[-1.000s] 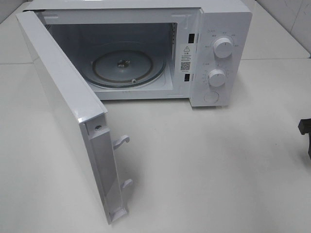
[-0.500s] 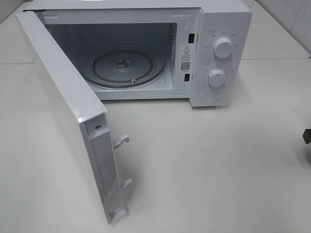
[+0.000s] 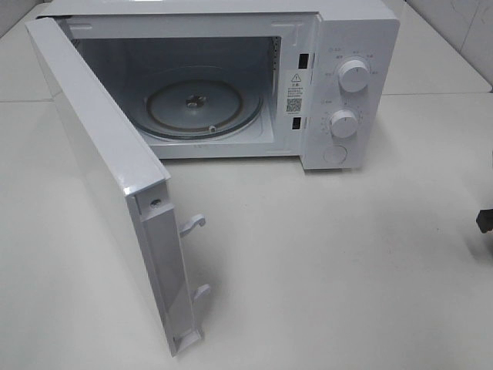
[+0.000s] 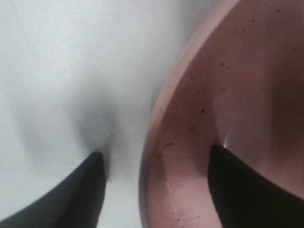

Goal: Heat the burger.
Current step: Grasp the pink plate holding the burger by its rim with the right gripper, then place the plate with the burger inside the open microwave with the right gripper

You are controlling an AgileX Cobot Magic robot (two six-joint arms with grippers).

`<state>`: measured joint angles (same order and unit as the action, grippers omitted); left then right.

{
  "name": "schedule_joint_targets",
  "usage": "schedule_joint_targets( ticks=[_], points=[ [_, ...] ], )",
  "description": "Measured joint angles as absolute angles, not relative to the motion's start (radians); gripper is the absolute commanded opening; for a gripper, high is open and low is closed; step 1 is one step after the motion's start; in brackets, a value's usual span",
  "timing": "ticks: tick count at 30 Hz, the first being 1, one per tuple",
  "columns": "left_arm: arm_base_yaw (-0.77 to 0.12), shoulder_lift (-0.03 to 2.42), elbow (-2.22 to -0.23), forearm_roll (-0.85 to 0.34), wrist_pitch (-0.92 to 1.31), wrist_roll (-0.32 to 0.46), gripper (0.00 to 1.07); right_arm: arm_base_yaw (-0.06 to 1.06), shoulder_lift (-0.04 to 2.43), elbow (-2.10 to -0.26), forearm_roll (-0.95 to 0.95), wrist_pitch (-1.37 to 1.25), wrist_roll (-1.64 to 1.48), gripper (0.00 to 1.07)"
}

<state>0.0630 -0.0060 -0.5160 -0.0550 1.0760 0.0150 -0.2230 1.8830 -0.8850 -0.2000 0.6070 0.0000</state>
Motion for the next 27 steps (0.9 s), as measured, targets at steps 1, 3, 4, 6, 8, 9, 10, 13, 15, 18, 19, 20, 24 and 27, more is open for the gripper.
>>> schedule_joint_targets(
  ticks=[1,3,4,6,8,9,10,13,15,18,19,20,24,27],
  points=[
    [0.063,-0.006,-0.516,-0.055,1.076,0.015,1.0,-0.223,1.883,-0.885,-0.2,0.607,0.0,0.4],
    [0.063,-0.006,-0.516,-0.055,1.076,0.015,1.0,-0.223,1.883,-0.885,-0.208,0.61,0.0,0.29],
    [0.063,-0.006,-0.516,-0.055,1.076,0.015,1.0,-0.223,1.883,-0.886,-0.214,0.613,0.0,0.09],
    [0.063,-0.006,-0.516,-0.055,1.076,0.015,1.0,-0.223,1.882,-0.887,-0.215,0.617,0.0,0.0],
    [0.063,-0.006,-0.516,-0.055,1.076,0.015,1.0,-0.222,1.88,-0.888,-0.215,0.617,-0.006,0.0],
    [0.063,-0.006,-0.516,-0.055,1.076,0.015,1.0,-0.222,1.88,-0.89,-0.221,0.617,0.0,0.0],
    [0.063,-0.006,-0.516,-0.055,1.076,0.015,1.0,-0.222,1.88,-0.89,-0.222,0.617,0.0,0.0],
    [0.063,-0.006,-0.516,-0.055,1.076,0.015,1.0,-0.222,1.88,-0.89,-0.222,0.621,0.0,0.0],
    [0.063,-0.006,-0.516,-0.055,1.076,0.015,1.0,-0.211,1.872,-0.886,-0.231,0.63,0.0,0.0],
    [0.063,-0.006,-0.516,-0.055,1.076,0.015,1.0,-0.193,1.859,-0.871,-0.254,0.645,0.0,0.0],
    [0.063,-0.006,-0.516,-0.055,1.076,0.015,1.0,-0.179,1.849,-0.859,-0.267,0.653,0.012,0.0],
    [0.063,-0.006,-0.516,-0.055,1.076,0.015,1.0,-0.15,1.829,-0.83,-0.287,0.667,0.036,0.0],
    [0.063,-0.006,-0.516,-0.055,1.076,0.015,1.0,-0.113,1.787,-0.786,-0.304,0.681,0.077,0.0],
    [0.063,-0.006,-0.516,-0.055,1.076,0.015,1.0,-0.066,1.718,-0.735,-0.343,0.704,0.118,0.0]
  ],
)
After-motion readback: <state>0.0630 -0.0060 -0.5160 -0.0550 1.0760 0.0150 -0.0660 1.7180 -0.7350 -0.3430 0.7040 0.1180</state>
